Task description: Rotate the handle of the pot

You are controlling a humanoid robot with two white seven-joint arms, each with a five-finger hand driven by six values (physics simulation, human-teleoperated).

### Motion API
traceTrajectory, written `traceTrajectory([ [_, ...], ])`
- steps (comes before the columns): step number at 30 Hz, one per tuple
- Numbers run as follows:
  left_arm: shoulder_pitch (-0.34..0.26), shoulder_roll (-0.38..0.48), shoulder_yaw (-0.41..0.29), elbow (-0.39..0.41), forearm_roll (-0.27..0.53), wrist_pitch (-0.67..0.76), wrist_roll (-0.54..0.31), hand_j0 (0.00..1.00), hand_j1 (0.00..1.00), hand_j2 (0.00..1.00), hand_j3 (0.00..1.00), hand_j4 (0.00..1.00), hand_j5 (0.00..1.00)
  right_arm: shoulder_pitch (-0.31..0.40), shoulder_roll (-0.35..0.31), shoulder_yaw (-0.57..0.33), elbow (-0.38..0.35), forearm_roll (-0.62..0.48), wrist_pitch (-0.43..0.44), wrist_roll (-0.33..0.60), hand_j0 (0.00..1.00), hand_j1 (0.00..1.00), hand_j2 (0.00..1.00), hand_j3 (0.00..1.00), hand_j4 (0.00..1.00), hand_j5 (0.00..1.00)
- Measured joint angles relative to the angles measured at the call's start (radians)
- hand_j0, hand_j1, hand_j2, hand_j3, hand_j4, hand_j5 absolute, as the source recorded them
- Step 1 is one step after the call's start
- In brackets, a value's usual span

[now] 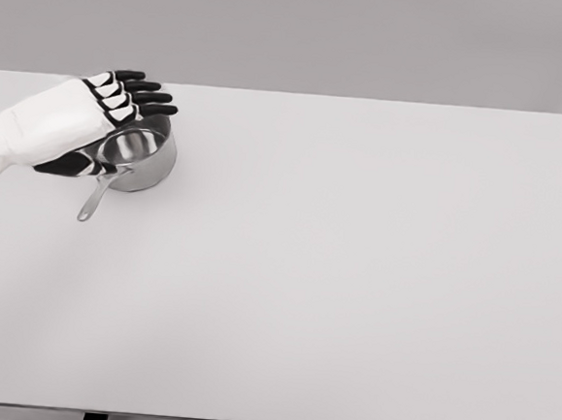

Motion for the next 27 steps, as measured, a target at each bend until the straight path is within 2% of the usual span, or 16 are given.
traceTrajectory([
  [6, -0.101, 0.013, -0.181, 0.036, 0.054, 0.0, -0.001, 1.0, 1.0, 1.0, 1.0, 1.0, 1.0, 0.0, 0.0, 0.0, 0.0, 0.0, 0.0, 0.0, 1.0, 1.0, 1.0, 1.0, 1.0, 1.0],
  [10, -0.106, 0.005, -0.242, 0.069, 0.055, 0.0, -0.002, 1.0, 1.0, 1.0, 1.0, 1.0, 1.0, 0.0, 0.0, 0.0, 0.0, 0.0, 0.0, 0.0, 1.0, 1.0, 1.0, 1.0, 1.0, 1.0],
  [17, -0.117, -0.055, -0.266, 0.144, -0.001, 0.0, -0.012, 1.0, 1.0, 1.0, 1.0, 1.0, 1.0, 0.0, 0.0, 0.0, 0.0, 0.0, 0.0, 0.0, 1.0, 1.0, 1.0, 1.0, 1.0, 1.0],
  [27, -0.112, -0.105, -0.251, 0.179, -0.074, 0.0, -0.016, 1.0, 1.0, 1.0, 1.0, 1.0, 1.0, 0.0, 0.0, 0.0, 0.0, 0.0, 0.0, 0.0, 1.0, 1.0, 1.0, 1.0, 1.0, 1.0],
])
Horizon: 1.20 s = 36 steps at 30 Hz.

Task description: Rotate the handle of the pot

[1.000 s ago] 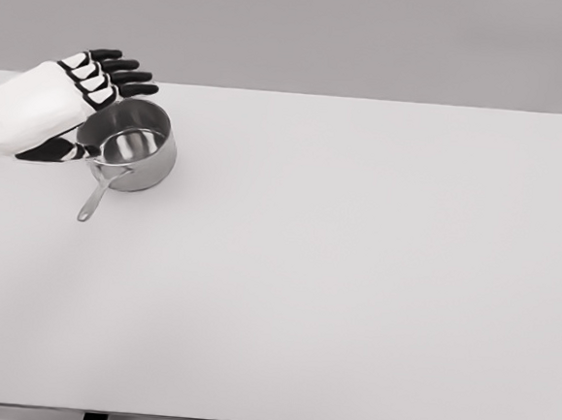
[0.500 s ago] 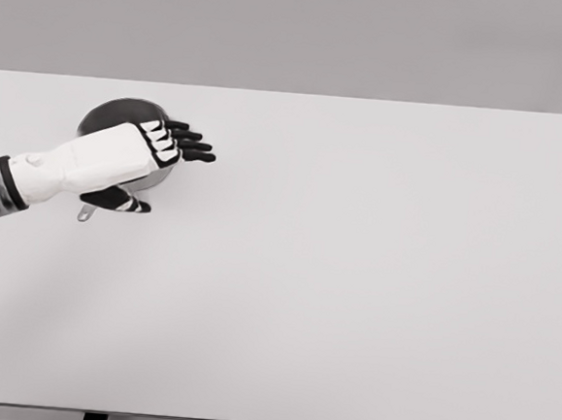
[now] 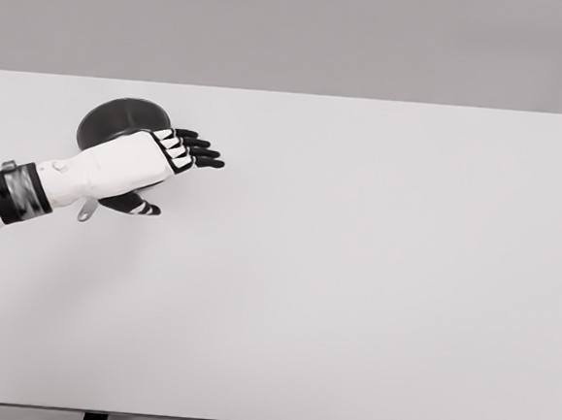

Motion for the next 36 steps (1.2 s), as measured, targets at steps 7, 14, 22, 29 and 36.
traceTrajectory([
  [7, 0.015, -0.028, 0.03, 0.032, -0.03, 0.0, 0.0, 1.0, 1.0, 1.0, 1.0, 1.0, 1.0, 0.0, 0.0, 0.0, 0.0, 0.0, 0.0, 0.0, 1.0, 1.0, 1.0, 1.0, 1.0, 1.0],
  [14, 0.04, -0.037, 0.056, 0.052, -0.05, 0.0, 0.0, 1.0, 1.0, 1.0, 1.0, 1.0, 1.0, 0.0, 0.0, 0.0, 0.0, 0.0, 0.0, 0.0, 1.0, 1.0, 1.0, 1.0, 1.0, 1.0],
  [22, 0.049, -0.039, 0.062, 0.087, -0.053, 0.0, 0.0, 1.0, 1.0, 1.0, 1.0, 1.0, 1.0, 0.0, 0.0, 0.0, 0.0, 0.0, 0.0, 0.0, 1.0, 1.0, 1.0, 1.0, 1.0, 1.0],
  [29, 0.064, -0.034, 0.085, 0.098, -0.053, 0.0, 0.0, 1.0, 1.0, 1.0, 1.0, 1.0, 1.0, 0.0, 0.0, 0.0, 0.0, 0.0, 0.0, 0.0, 1.0, 1.0, 1.0, 1.0, 1.0, 1.0],
  [36, 0.069, -0.033, 0.115, 0.097, -0.093, 0.0, 0.0, 1.0, 1.0, 1.0, 1.0, 1.0, 1.0, 0.0, 0.0, 0.0, 0.0, 0.0, 0.0, 0.0, 1.0, 1.0, 1.0, 1.0, 1.0, 1.0],
])
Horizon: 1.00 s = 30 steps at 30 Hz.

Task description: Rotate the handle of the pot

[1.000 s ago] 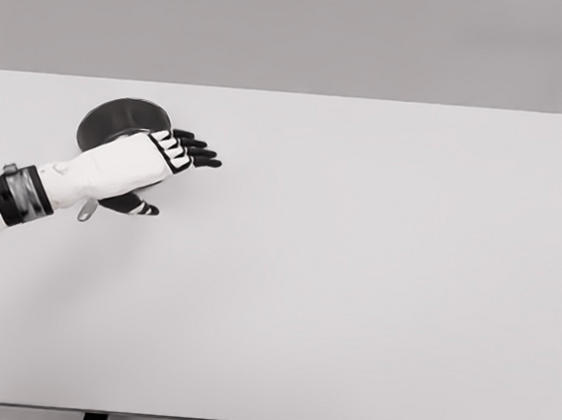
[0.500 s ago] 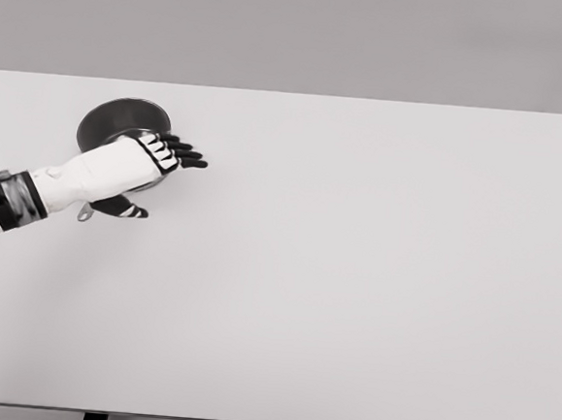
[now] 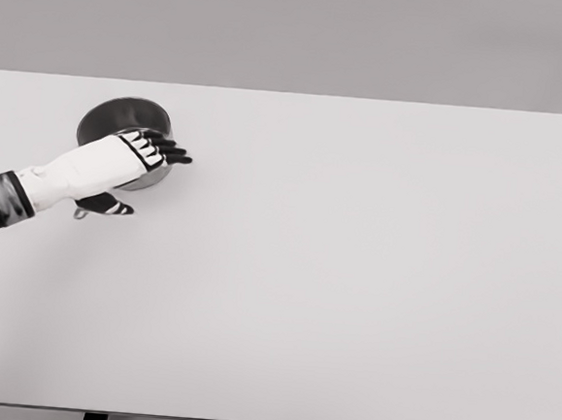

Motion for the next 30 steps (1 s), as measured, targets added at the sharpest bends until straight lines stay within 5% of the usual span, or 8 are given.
traceTrajectory([
  [30, 0.0, 0.007, 0.048, -0.008, -0.081, 0.0, -0.001, 1.0, 1.0, 1.0, 1.0, 1.0, 1.0, 0.0, 0.0, 0.0, 0.0, 0.0, 0.0, 0.0, 1.0, 1.0, 1.0, 1.0, 1.0, 1.0],
])
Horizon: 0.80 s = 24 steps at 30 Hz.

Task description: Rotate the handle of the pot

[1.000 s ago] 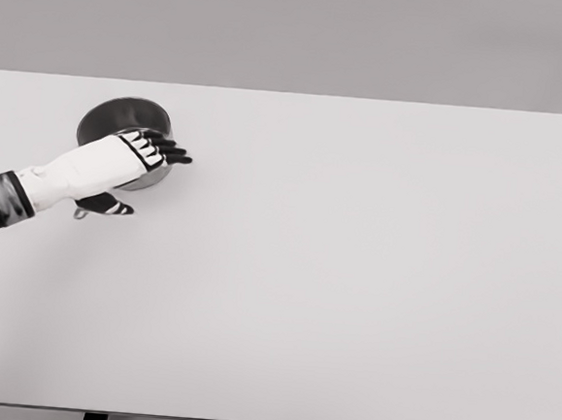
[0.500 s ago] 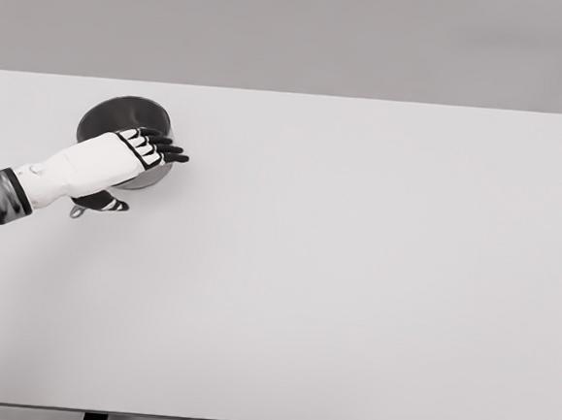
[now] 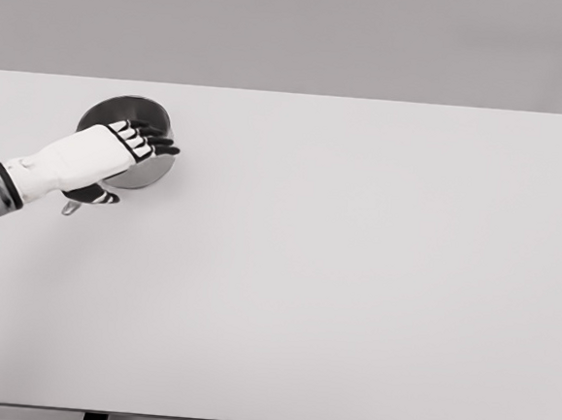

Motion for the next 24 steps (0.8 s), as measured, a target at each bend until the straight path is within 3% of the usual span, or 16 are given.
traceTrajectory([
  [24, 0.008, 0.006, 0.043, 0.006, -0.03, 0.0, -0.001, 1.0, 1.0, 1.0, 1.0, 1.0, 1.0, 0.0, 0.0, 0.0, 0.0, 0.0, 0.0, 0.0, 1.0, 1.0, 1.0, 1.0, 1.0, 1.0],
])
